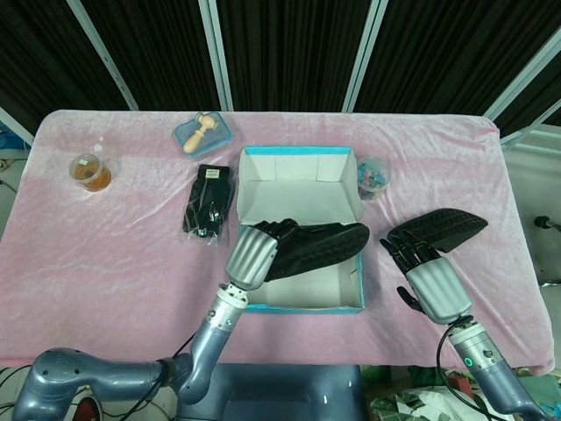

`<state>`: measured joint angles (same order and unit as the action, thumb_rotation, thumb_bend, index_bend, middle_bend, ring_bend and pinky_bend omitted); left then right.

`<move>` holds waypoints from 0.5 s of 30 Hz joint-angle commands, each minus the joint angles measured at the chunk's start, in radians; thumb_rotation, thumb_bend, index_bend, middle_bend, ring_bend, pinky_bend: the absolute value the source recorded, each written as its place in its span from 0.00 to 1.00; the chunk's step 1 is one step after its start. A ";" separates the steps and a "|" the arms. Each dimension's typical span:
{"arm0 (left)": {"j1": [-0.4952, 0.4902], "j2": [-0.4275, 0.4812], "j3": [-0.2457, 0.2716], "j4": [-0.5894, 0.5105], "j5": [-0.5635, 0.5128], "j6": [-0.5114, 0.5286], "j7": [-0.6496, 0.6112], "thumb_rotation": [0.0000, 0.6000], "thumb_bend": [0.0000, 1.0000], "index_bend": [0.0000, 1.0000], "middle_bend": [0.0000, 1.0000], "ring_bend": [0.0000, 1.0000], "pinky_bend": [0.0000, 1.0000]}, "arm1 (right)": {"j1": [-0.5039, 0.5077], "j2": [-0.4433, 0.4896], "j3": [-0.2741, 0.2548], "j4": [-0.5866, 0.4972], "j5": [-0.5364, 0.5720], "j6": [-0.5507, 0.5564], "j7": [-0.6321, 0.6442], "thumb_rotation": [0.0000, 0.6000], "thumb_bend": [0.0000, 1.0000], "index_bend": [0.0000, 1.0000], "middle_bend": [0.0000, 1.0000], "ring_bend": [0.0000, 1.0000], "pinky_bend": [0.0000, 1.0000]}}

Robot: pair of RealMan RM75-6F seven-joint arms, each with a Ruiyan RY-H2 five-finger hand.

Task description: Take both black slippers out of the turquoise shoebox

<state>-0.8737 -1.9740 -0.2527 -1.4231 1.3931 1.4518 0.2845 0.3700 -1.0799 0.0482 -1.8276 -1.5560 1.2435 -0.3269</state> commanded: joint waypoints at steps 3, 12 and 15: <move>0.118 0.165 0.033 -0.210 0.118 0.148 0.030 1.00 0.38 0.42 0.58 0.54 0.60 | -0.010 0.009 0.019 0.011 0.010 0.031 0.016 1.00 0.22 0.00 0.11 0.07 0.25; 0.281 0.472 0.118 -0.431 0.017 0.135 0.281 1.00 0.35 0.41 0.54 0.51 0.53 | -0.035 0.011 0.059 0.039 0.061 0.088 0.038 1.00 0.22 0.00 0.11 0.07 0.25; 0.307 0.506 0.132 -0.416 -0.036 0.111 0.312 1.00 0.35 0.41 0.54 0.50 0.52 | -0.037 0.009 0.063 0.045 0.069 0.092 0.045 1.00 0.22 0.00 0.11 0.07 0.25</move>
<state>-0.5933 -1.4978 -0.1423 -1.8343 1.3980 1.5800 0.5671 0.3332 -1.0702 0.1110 -1.7829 -1.4878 1.3351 -0.2821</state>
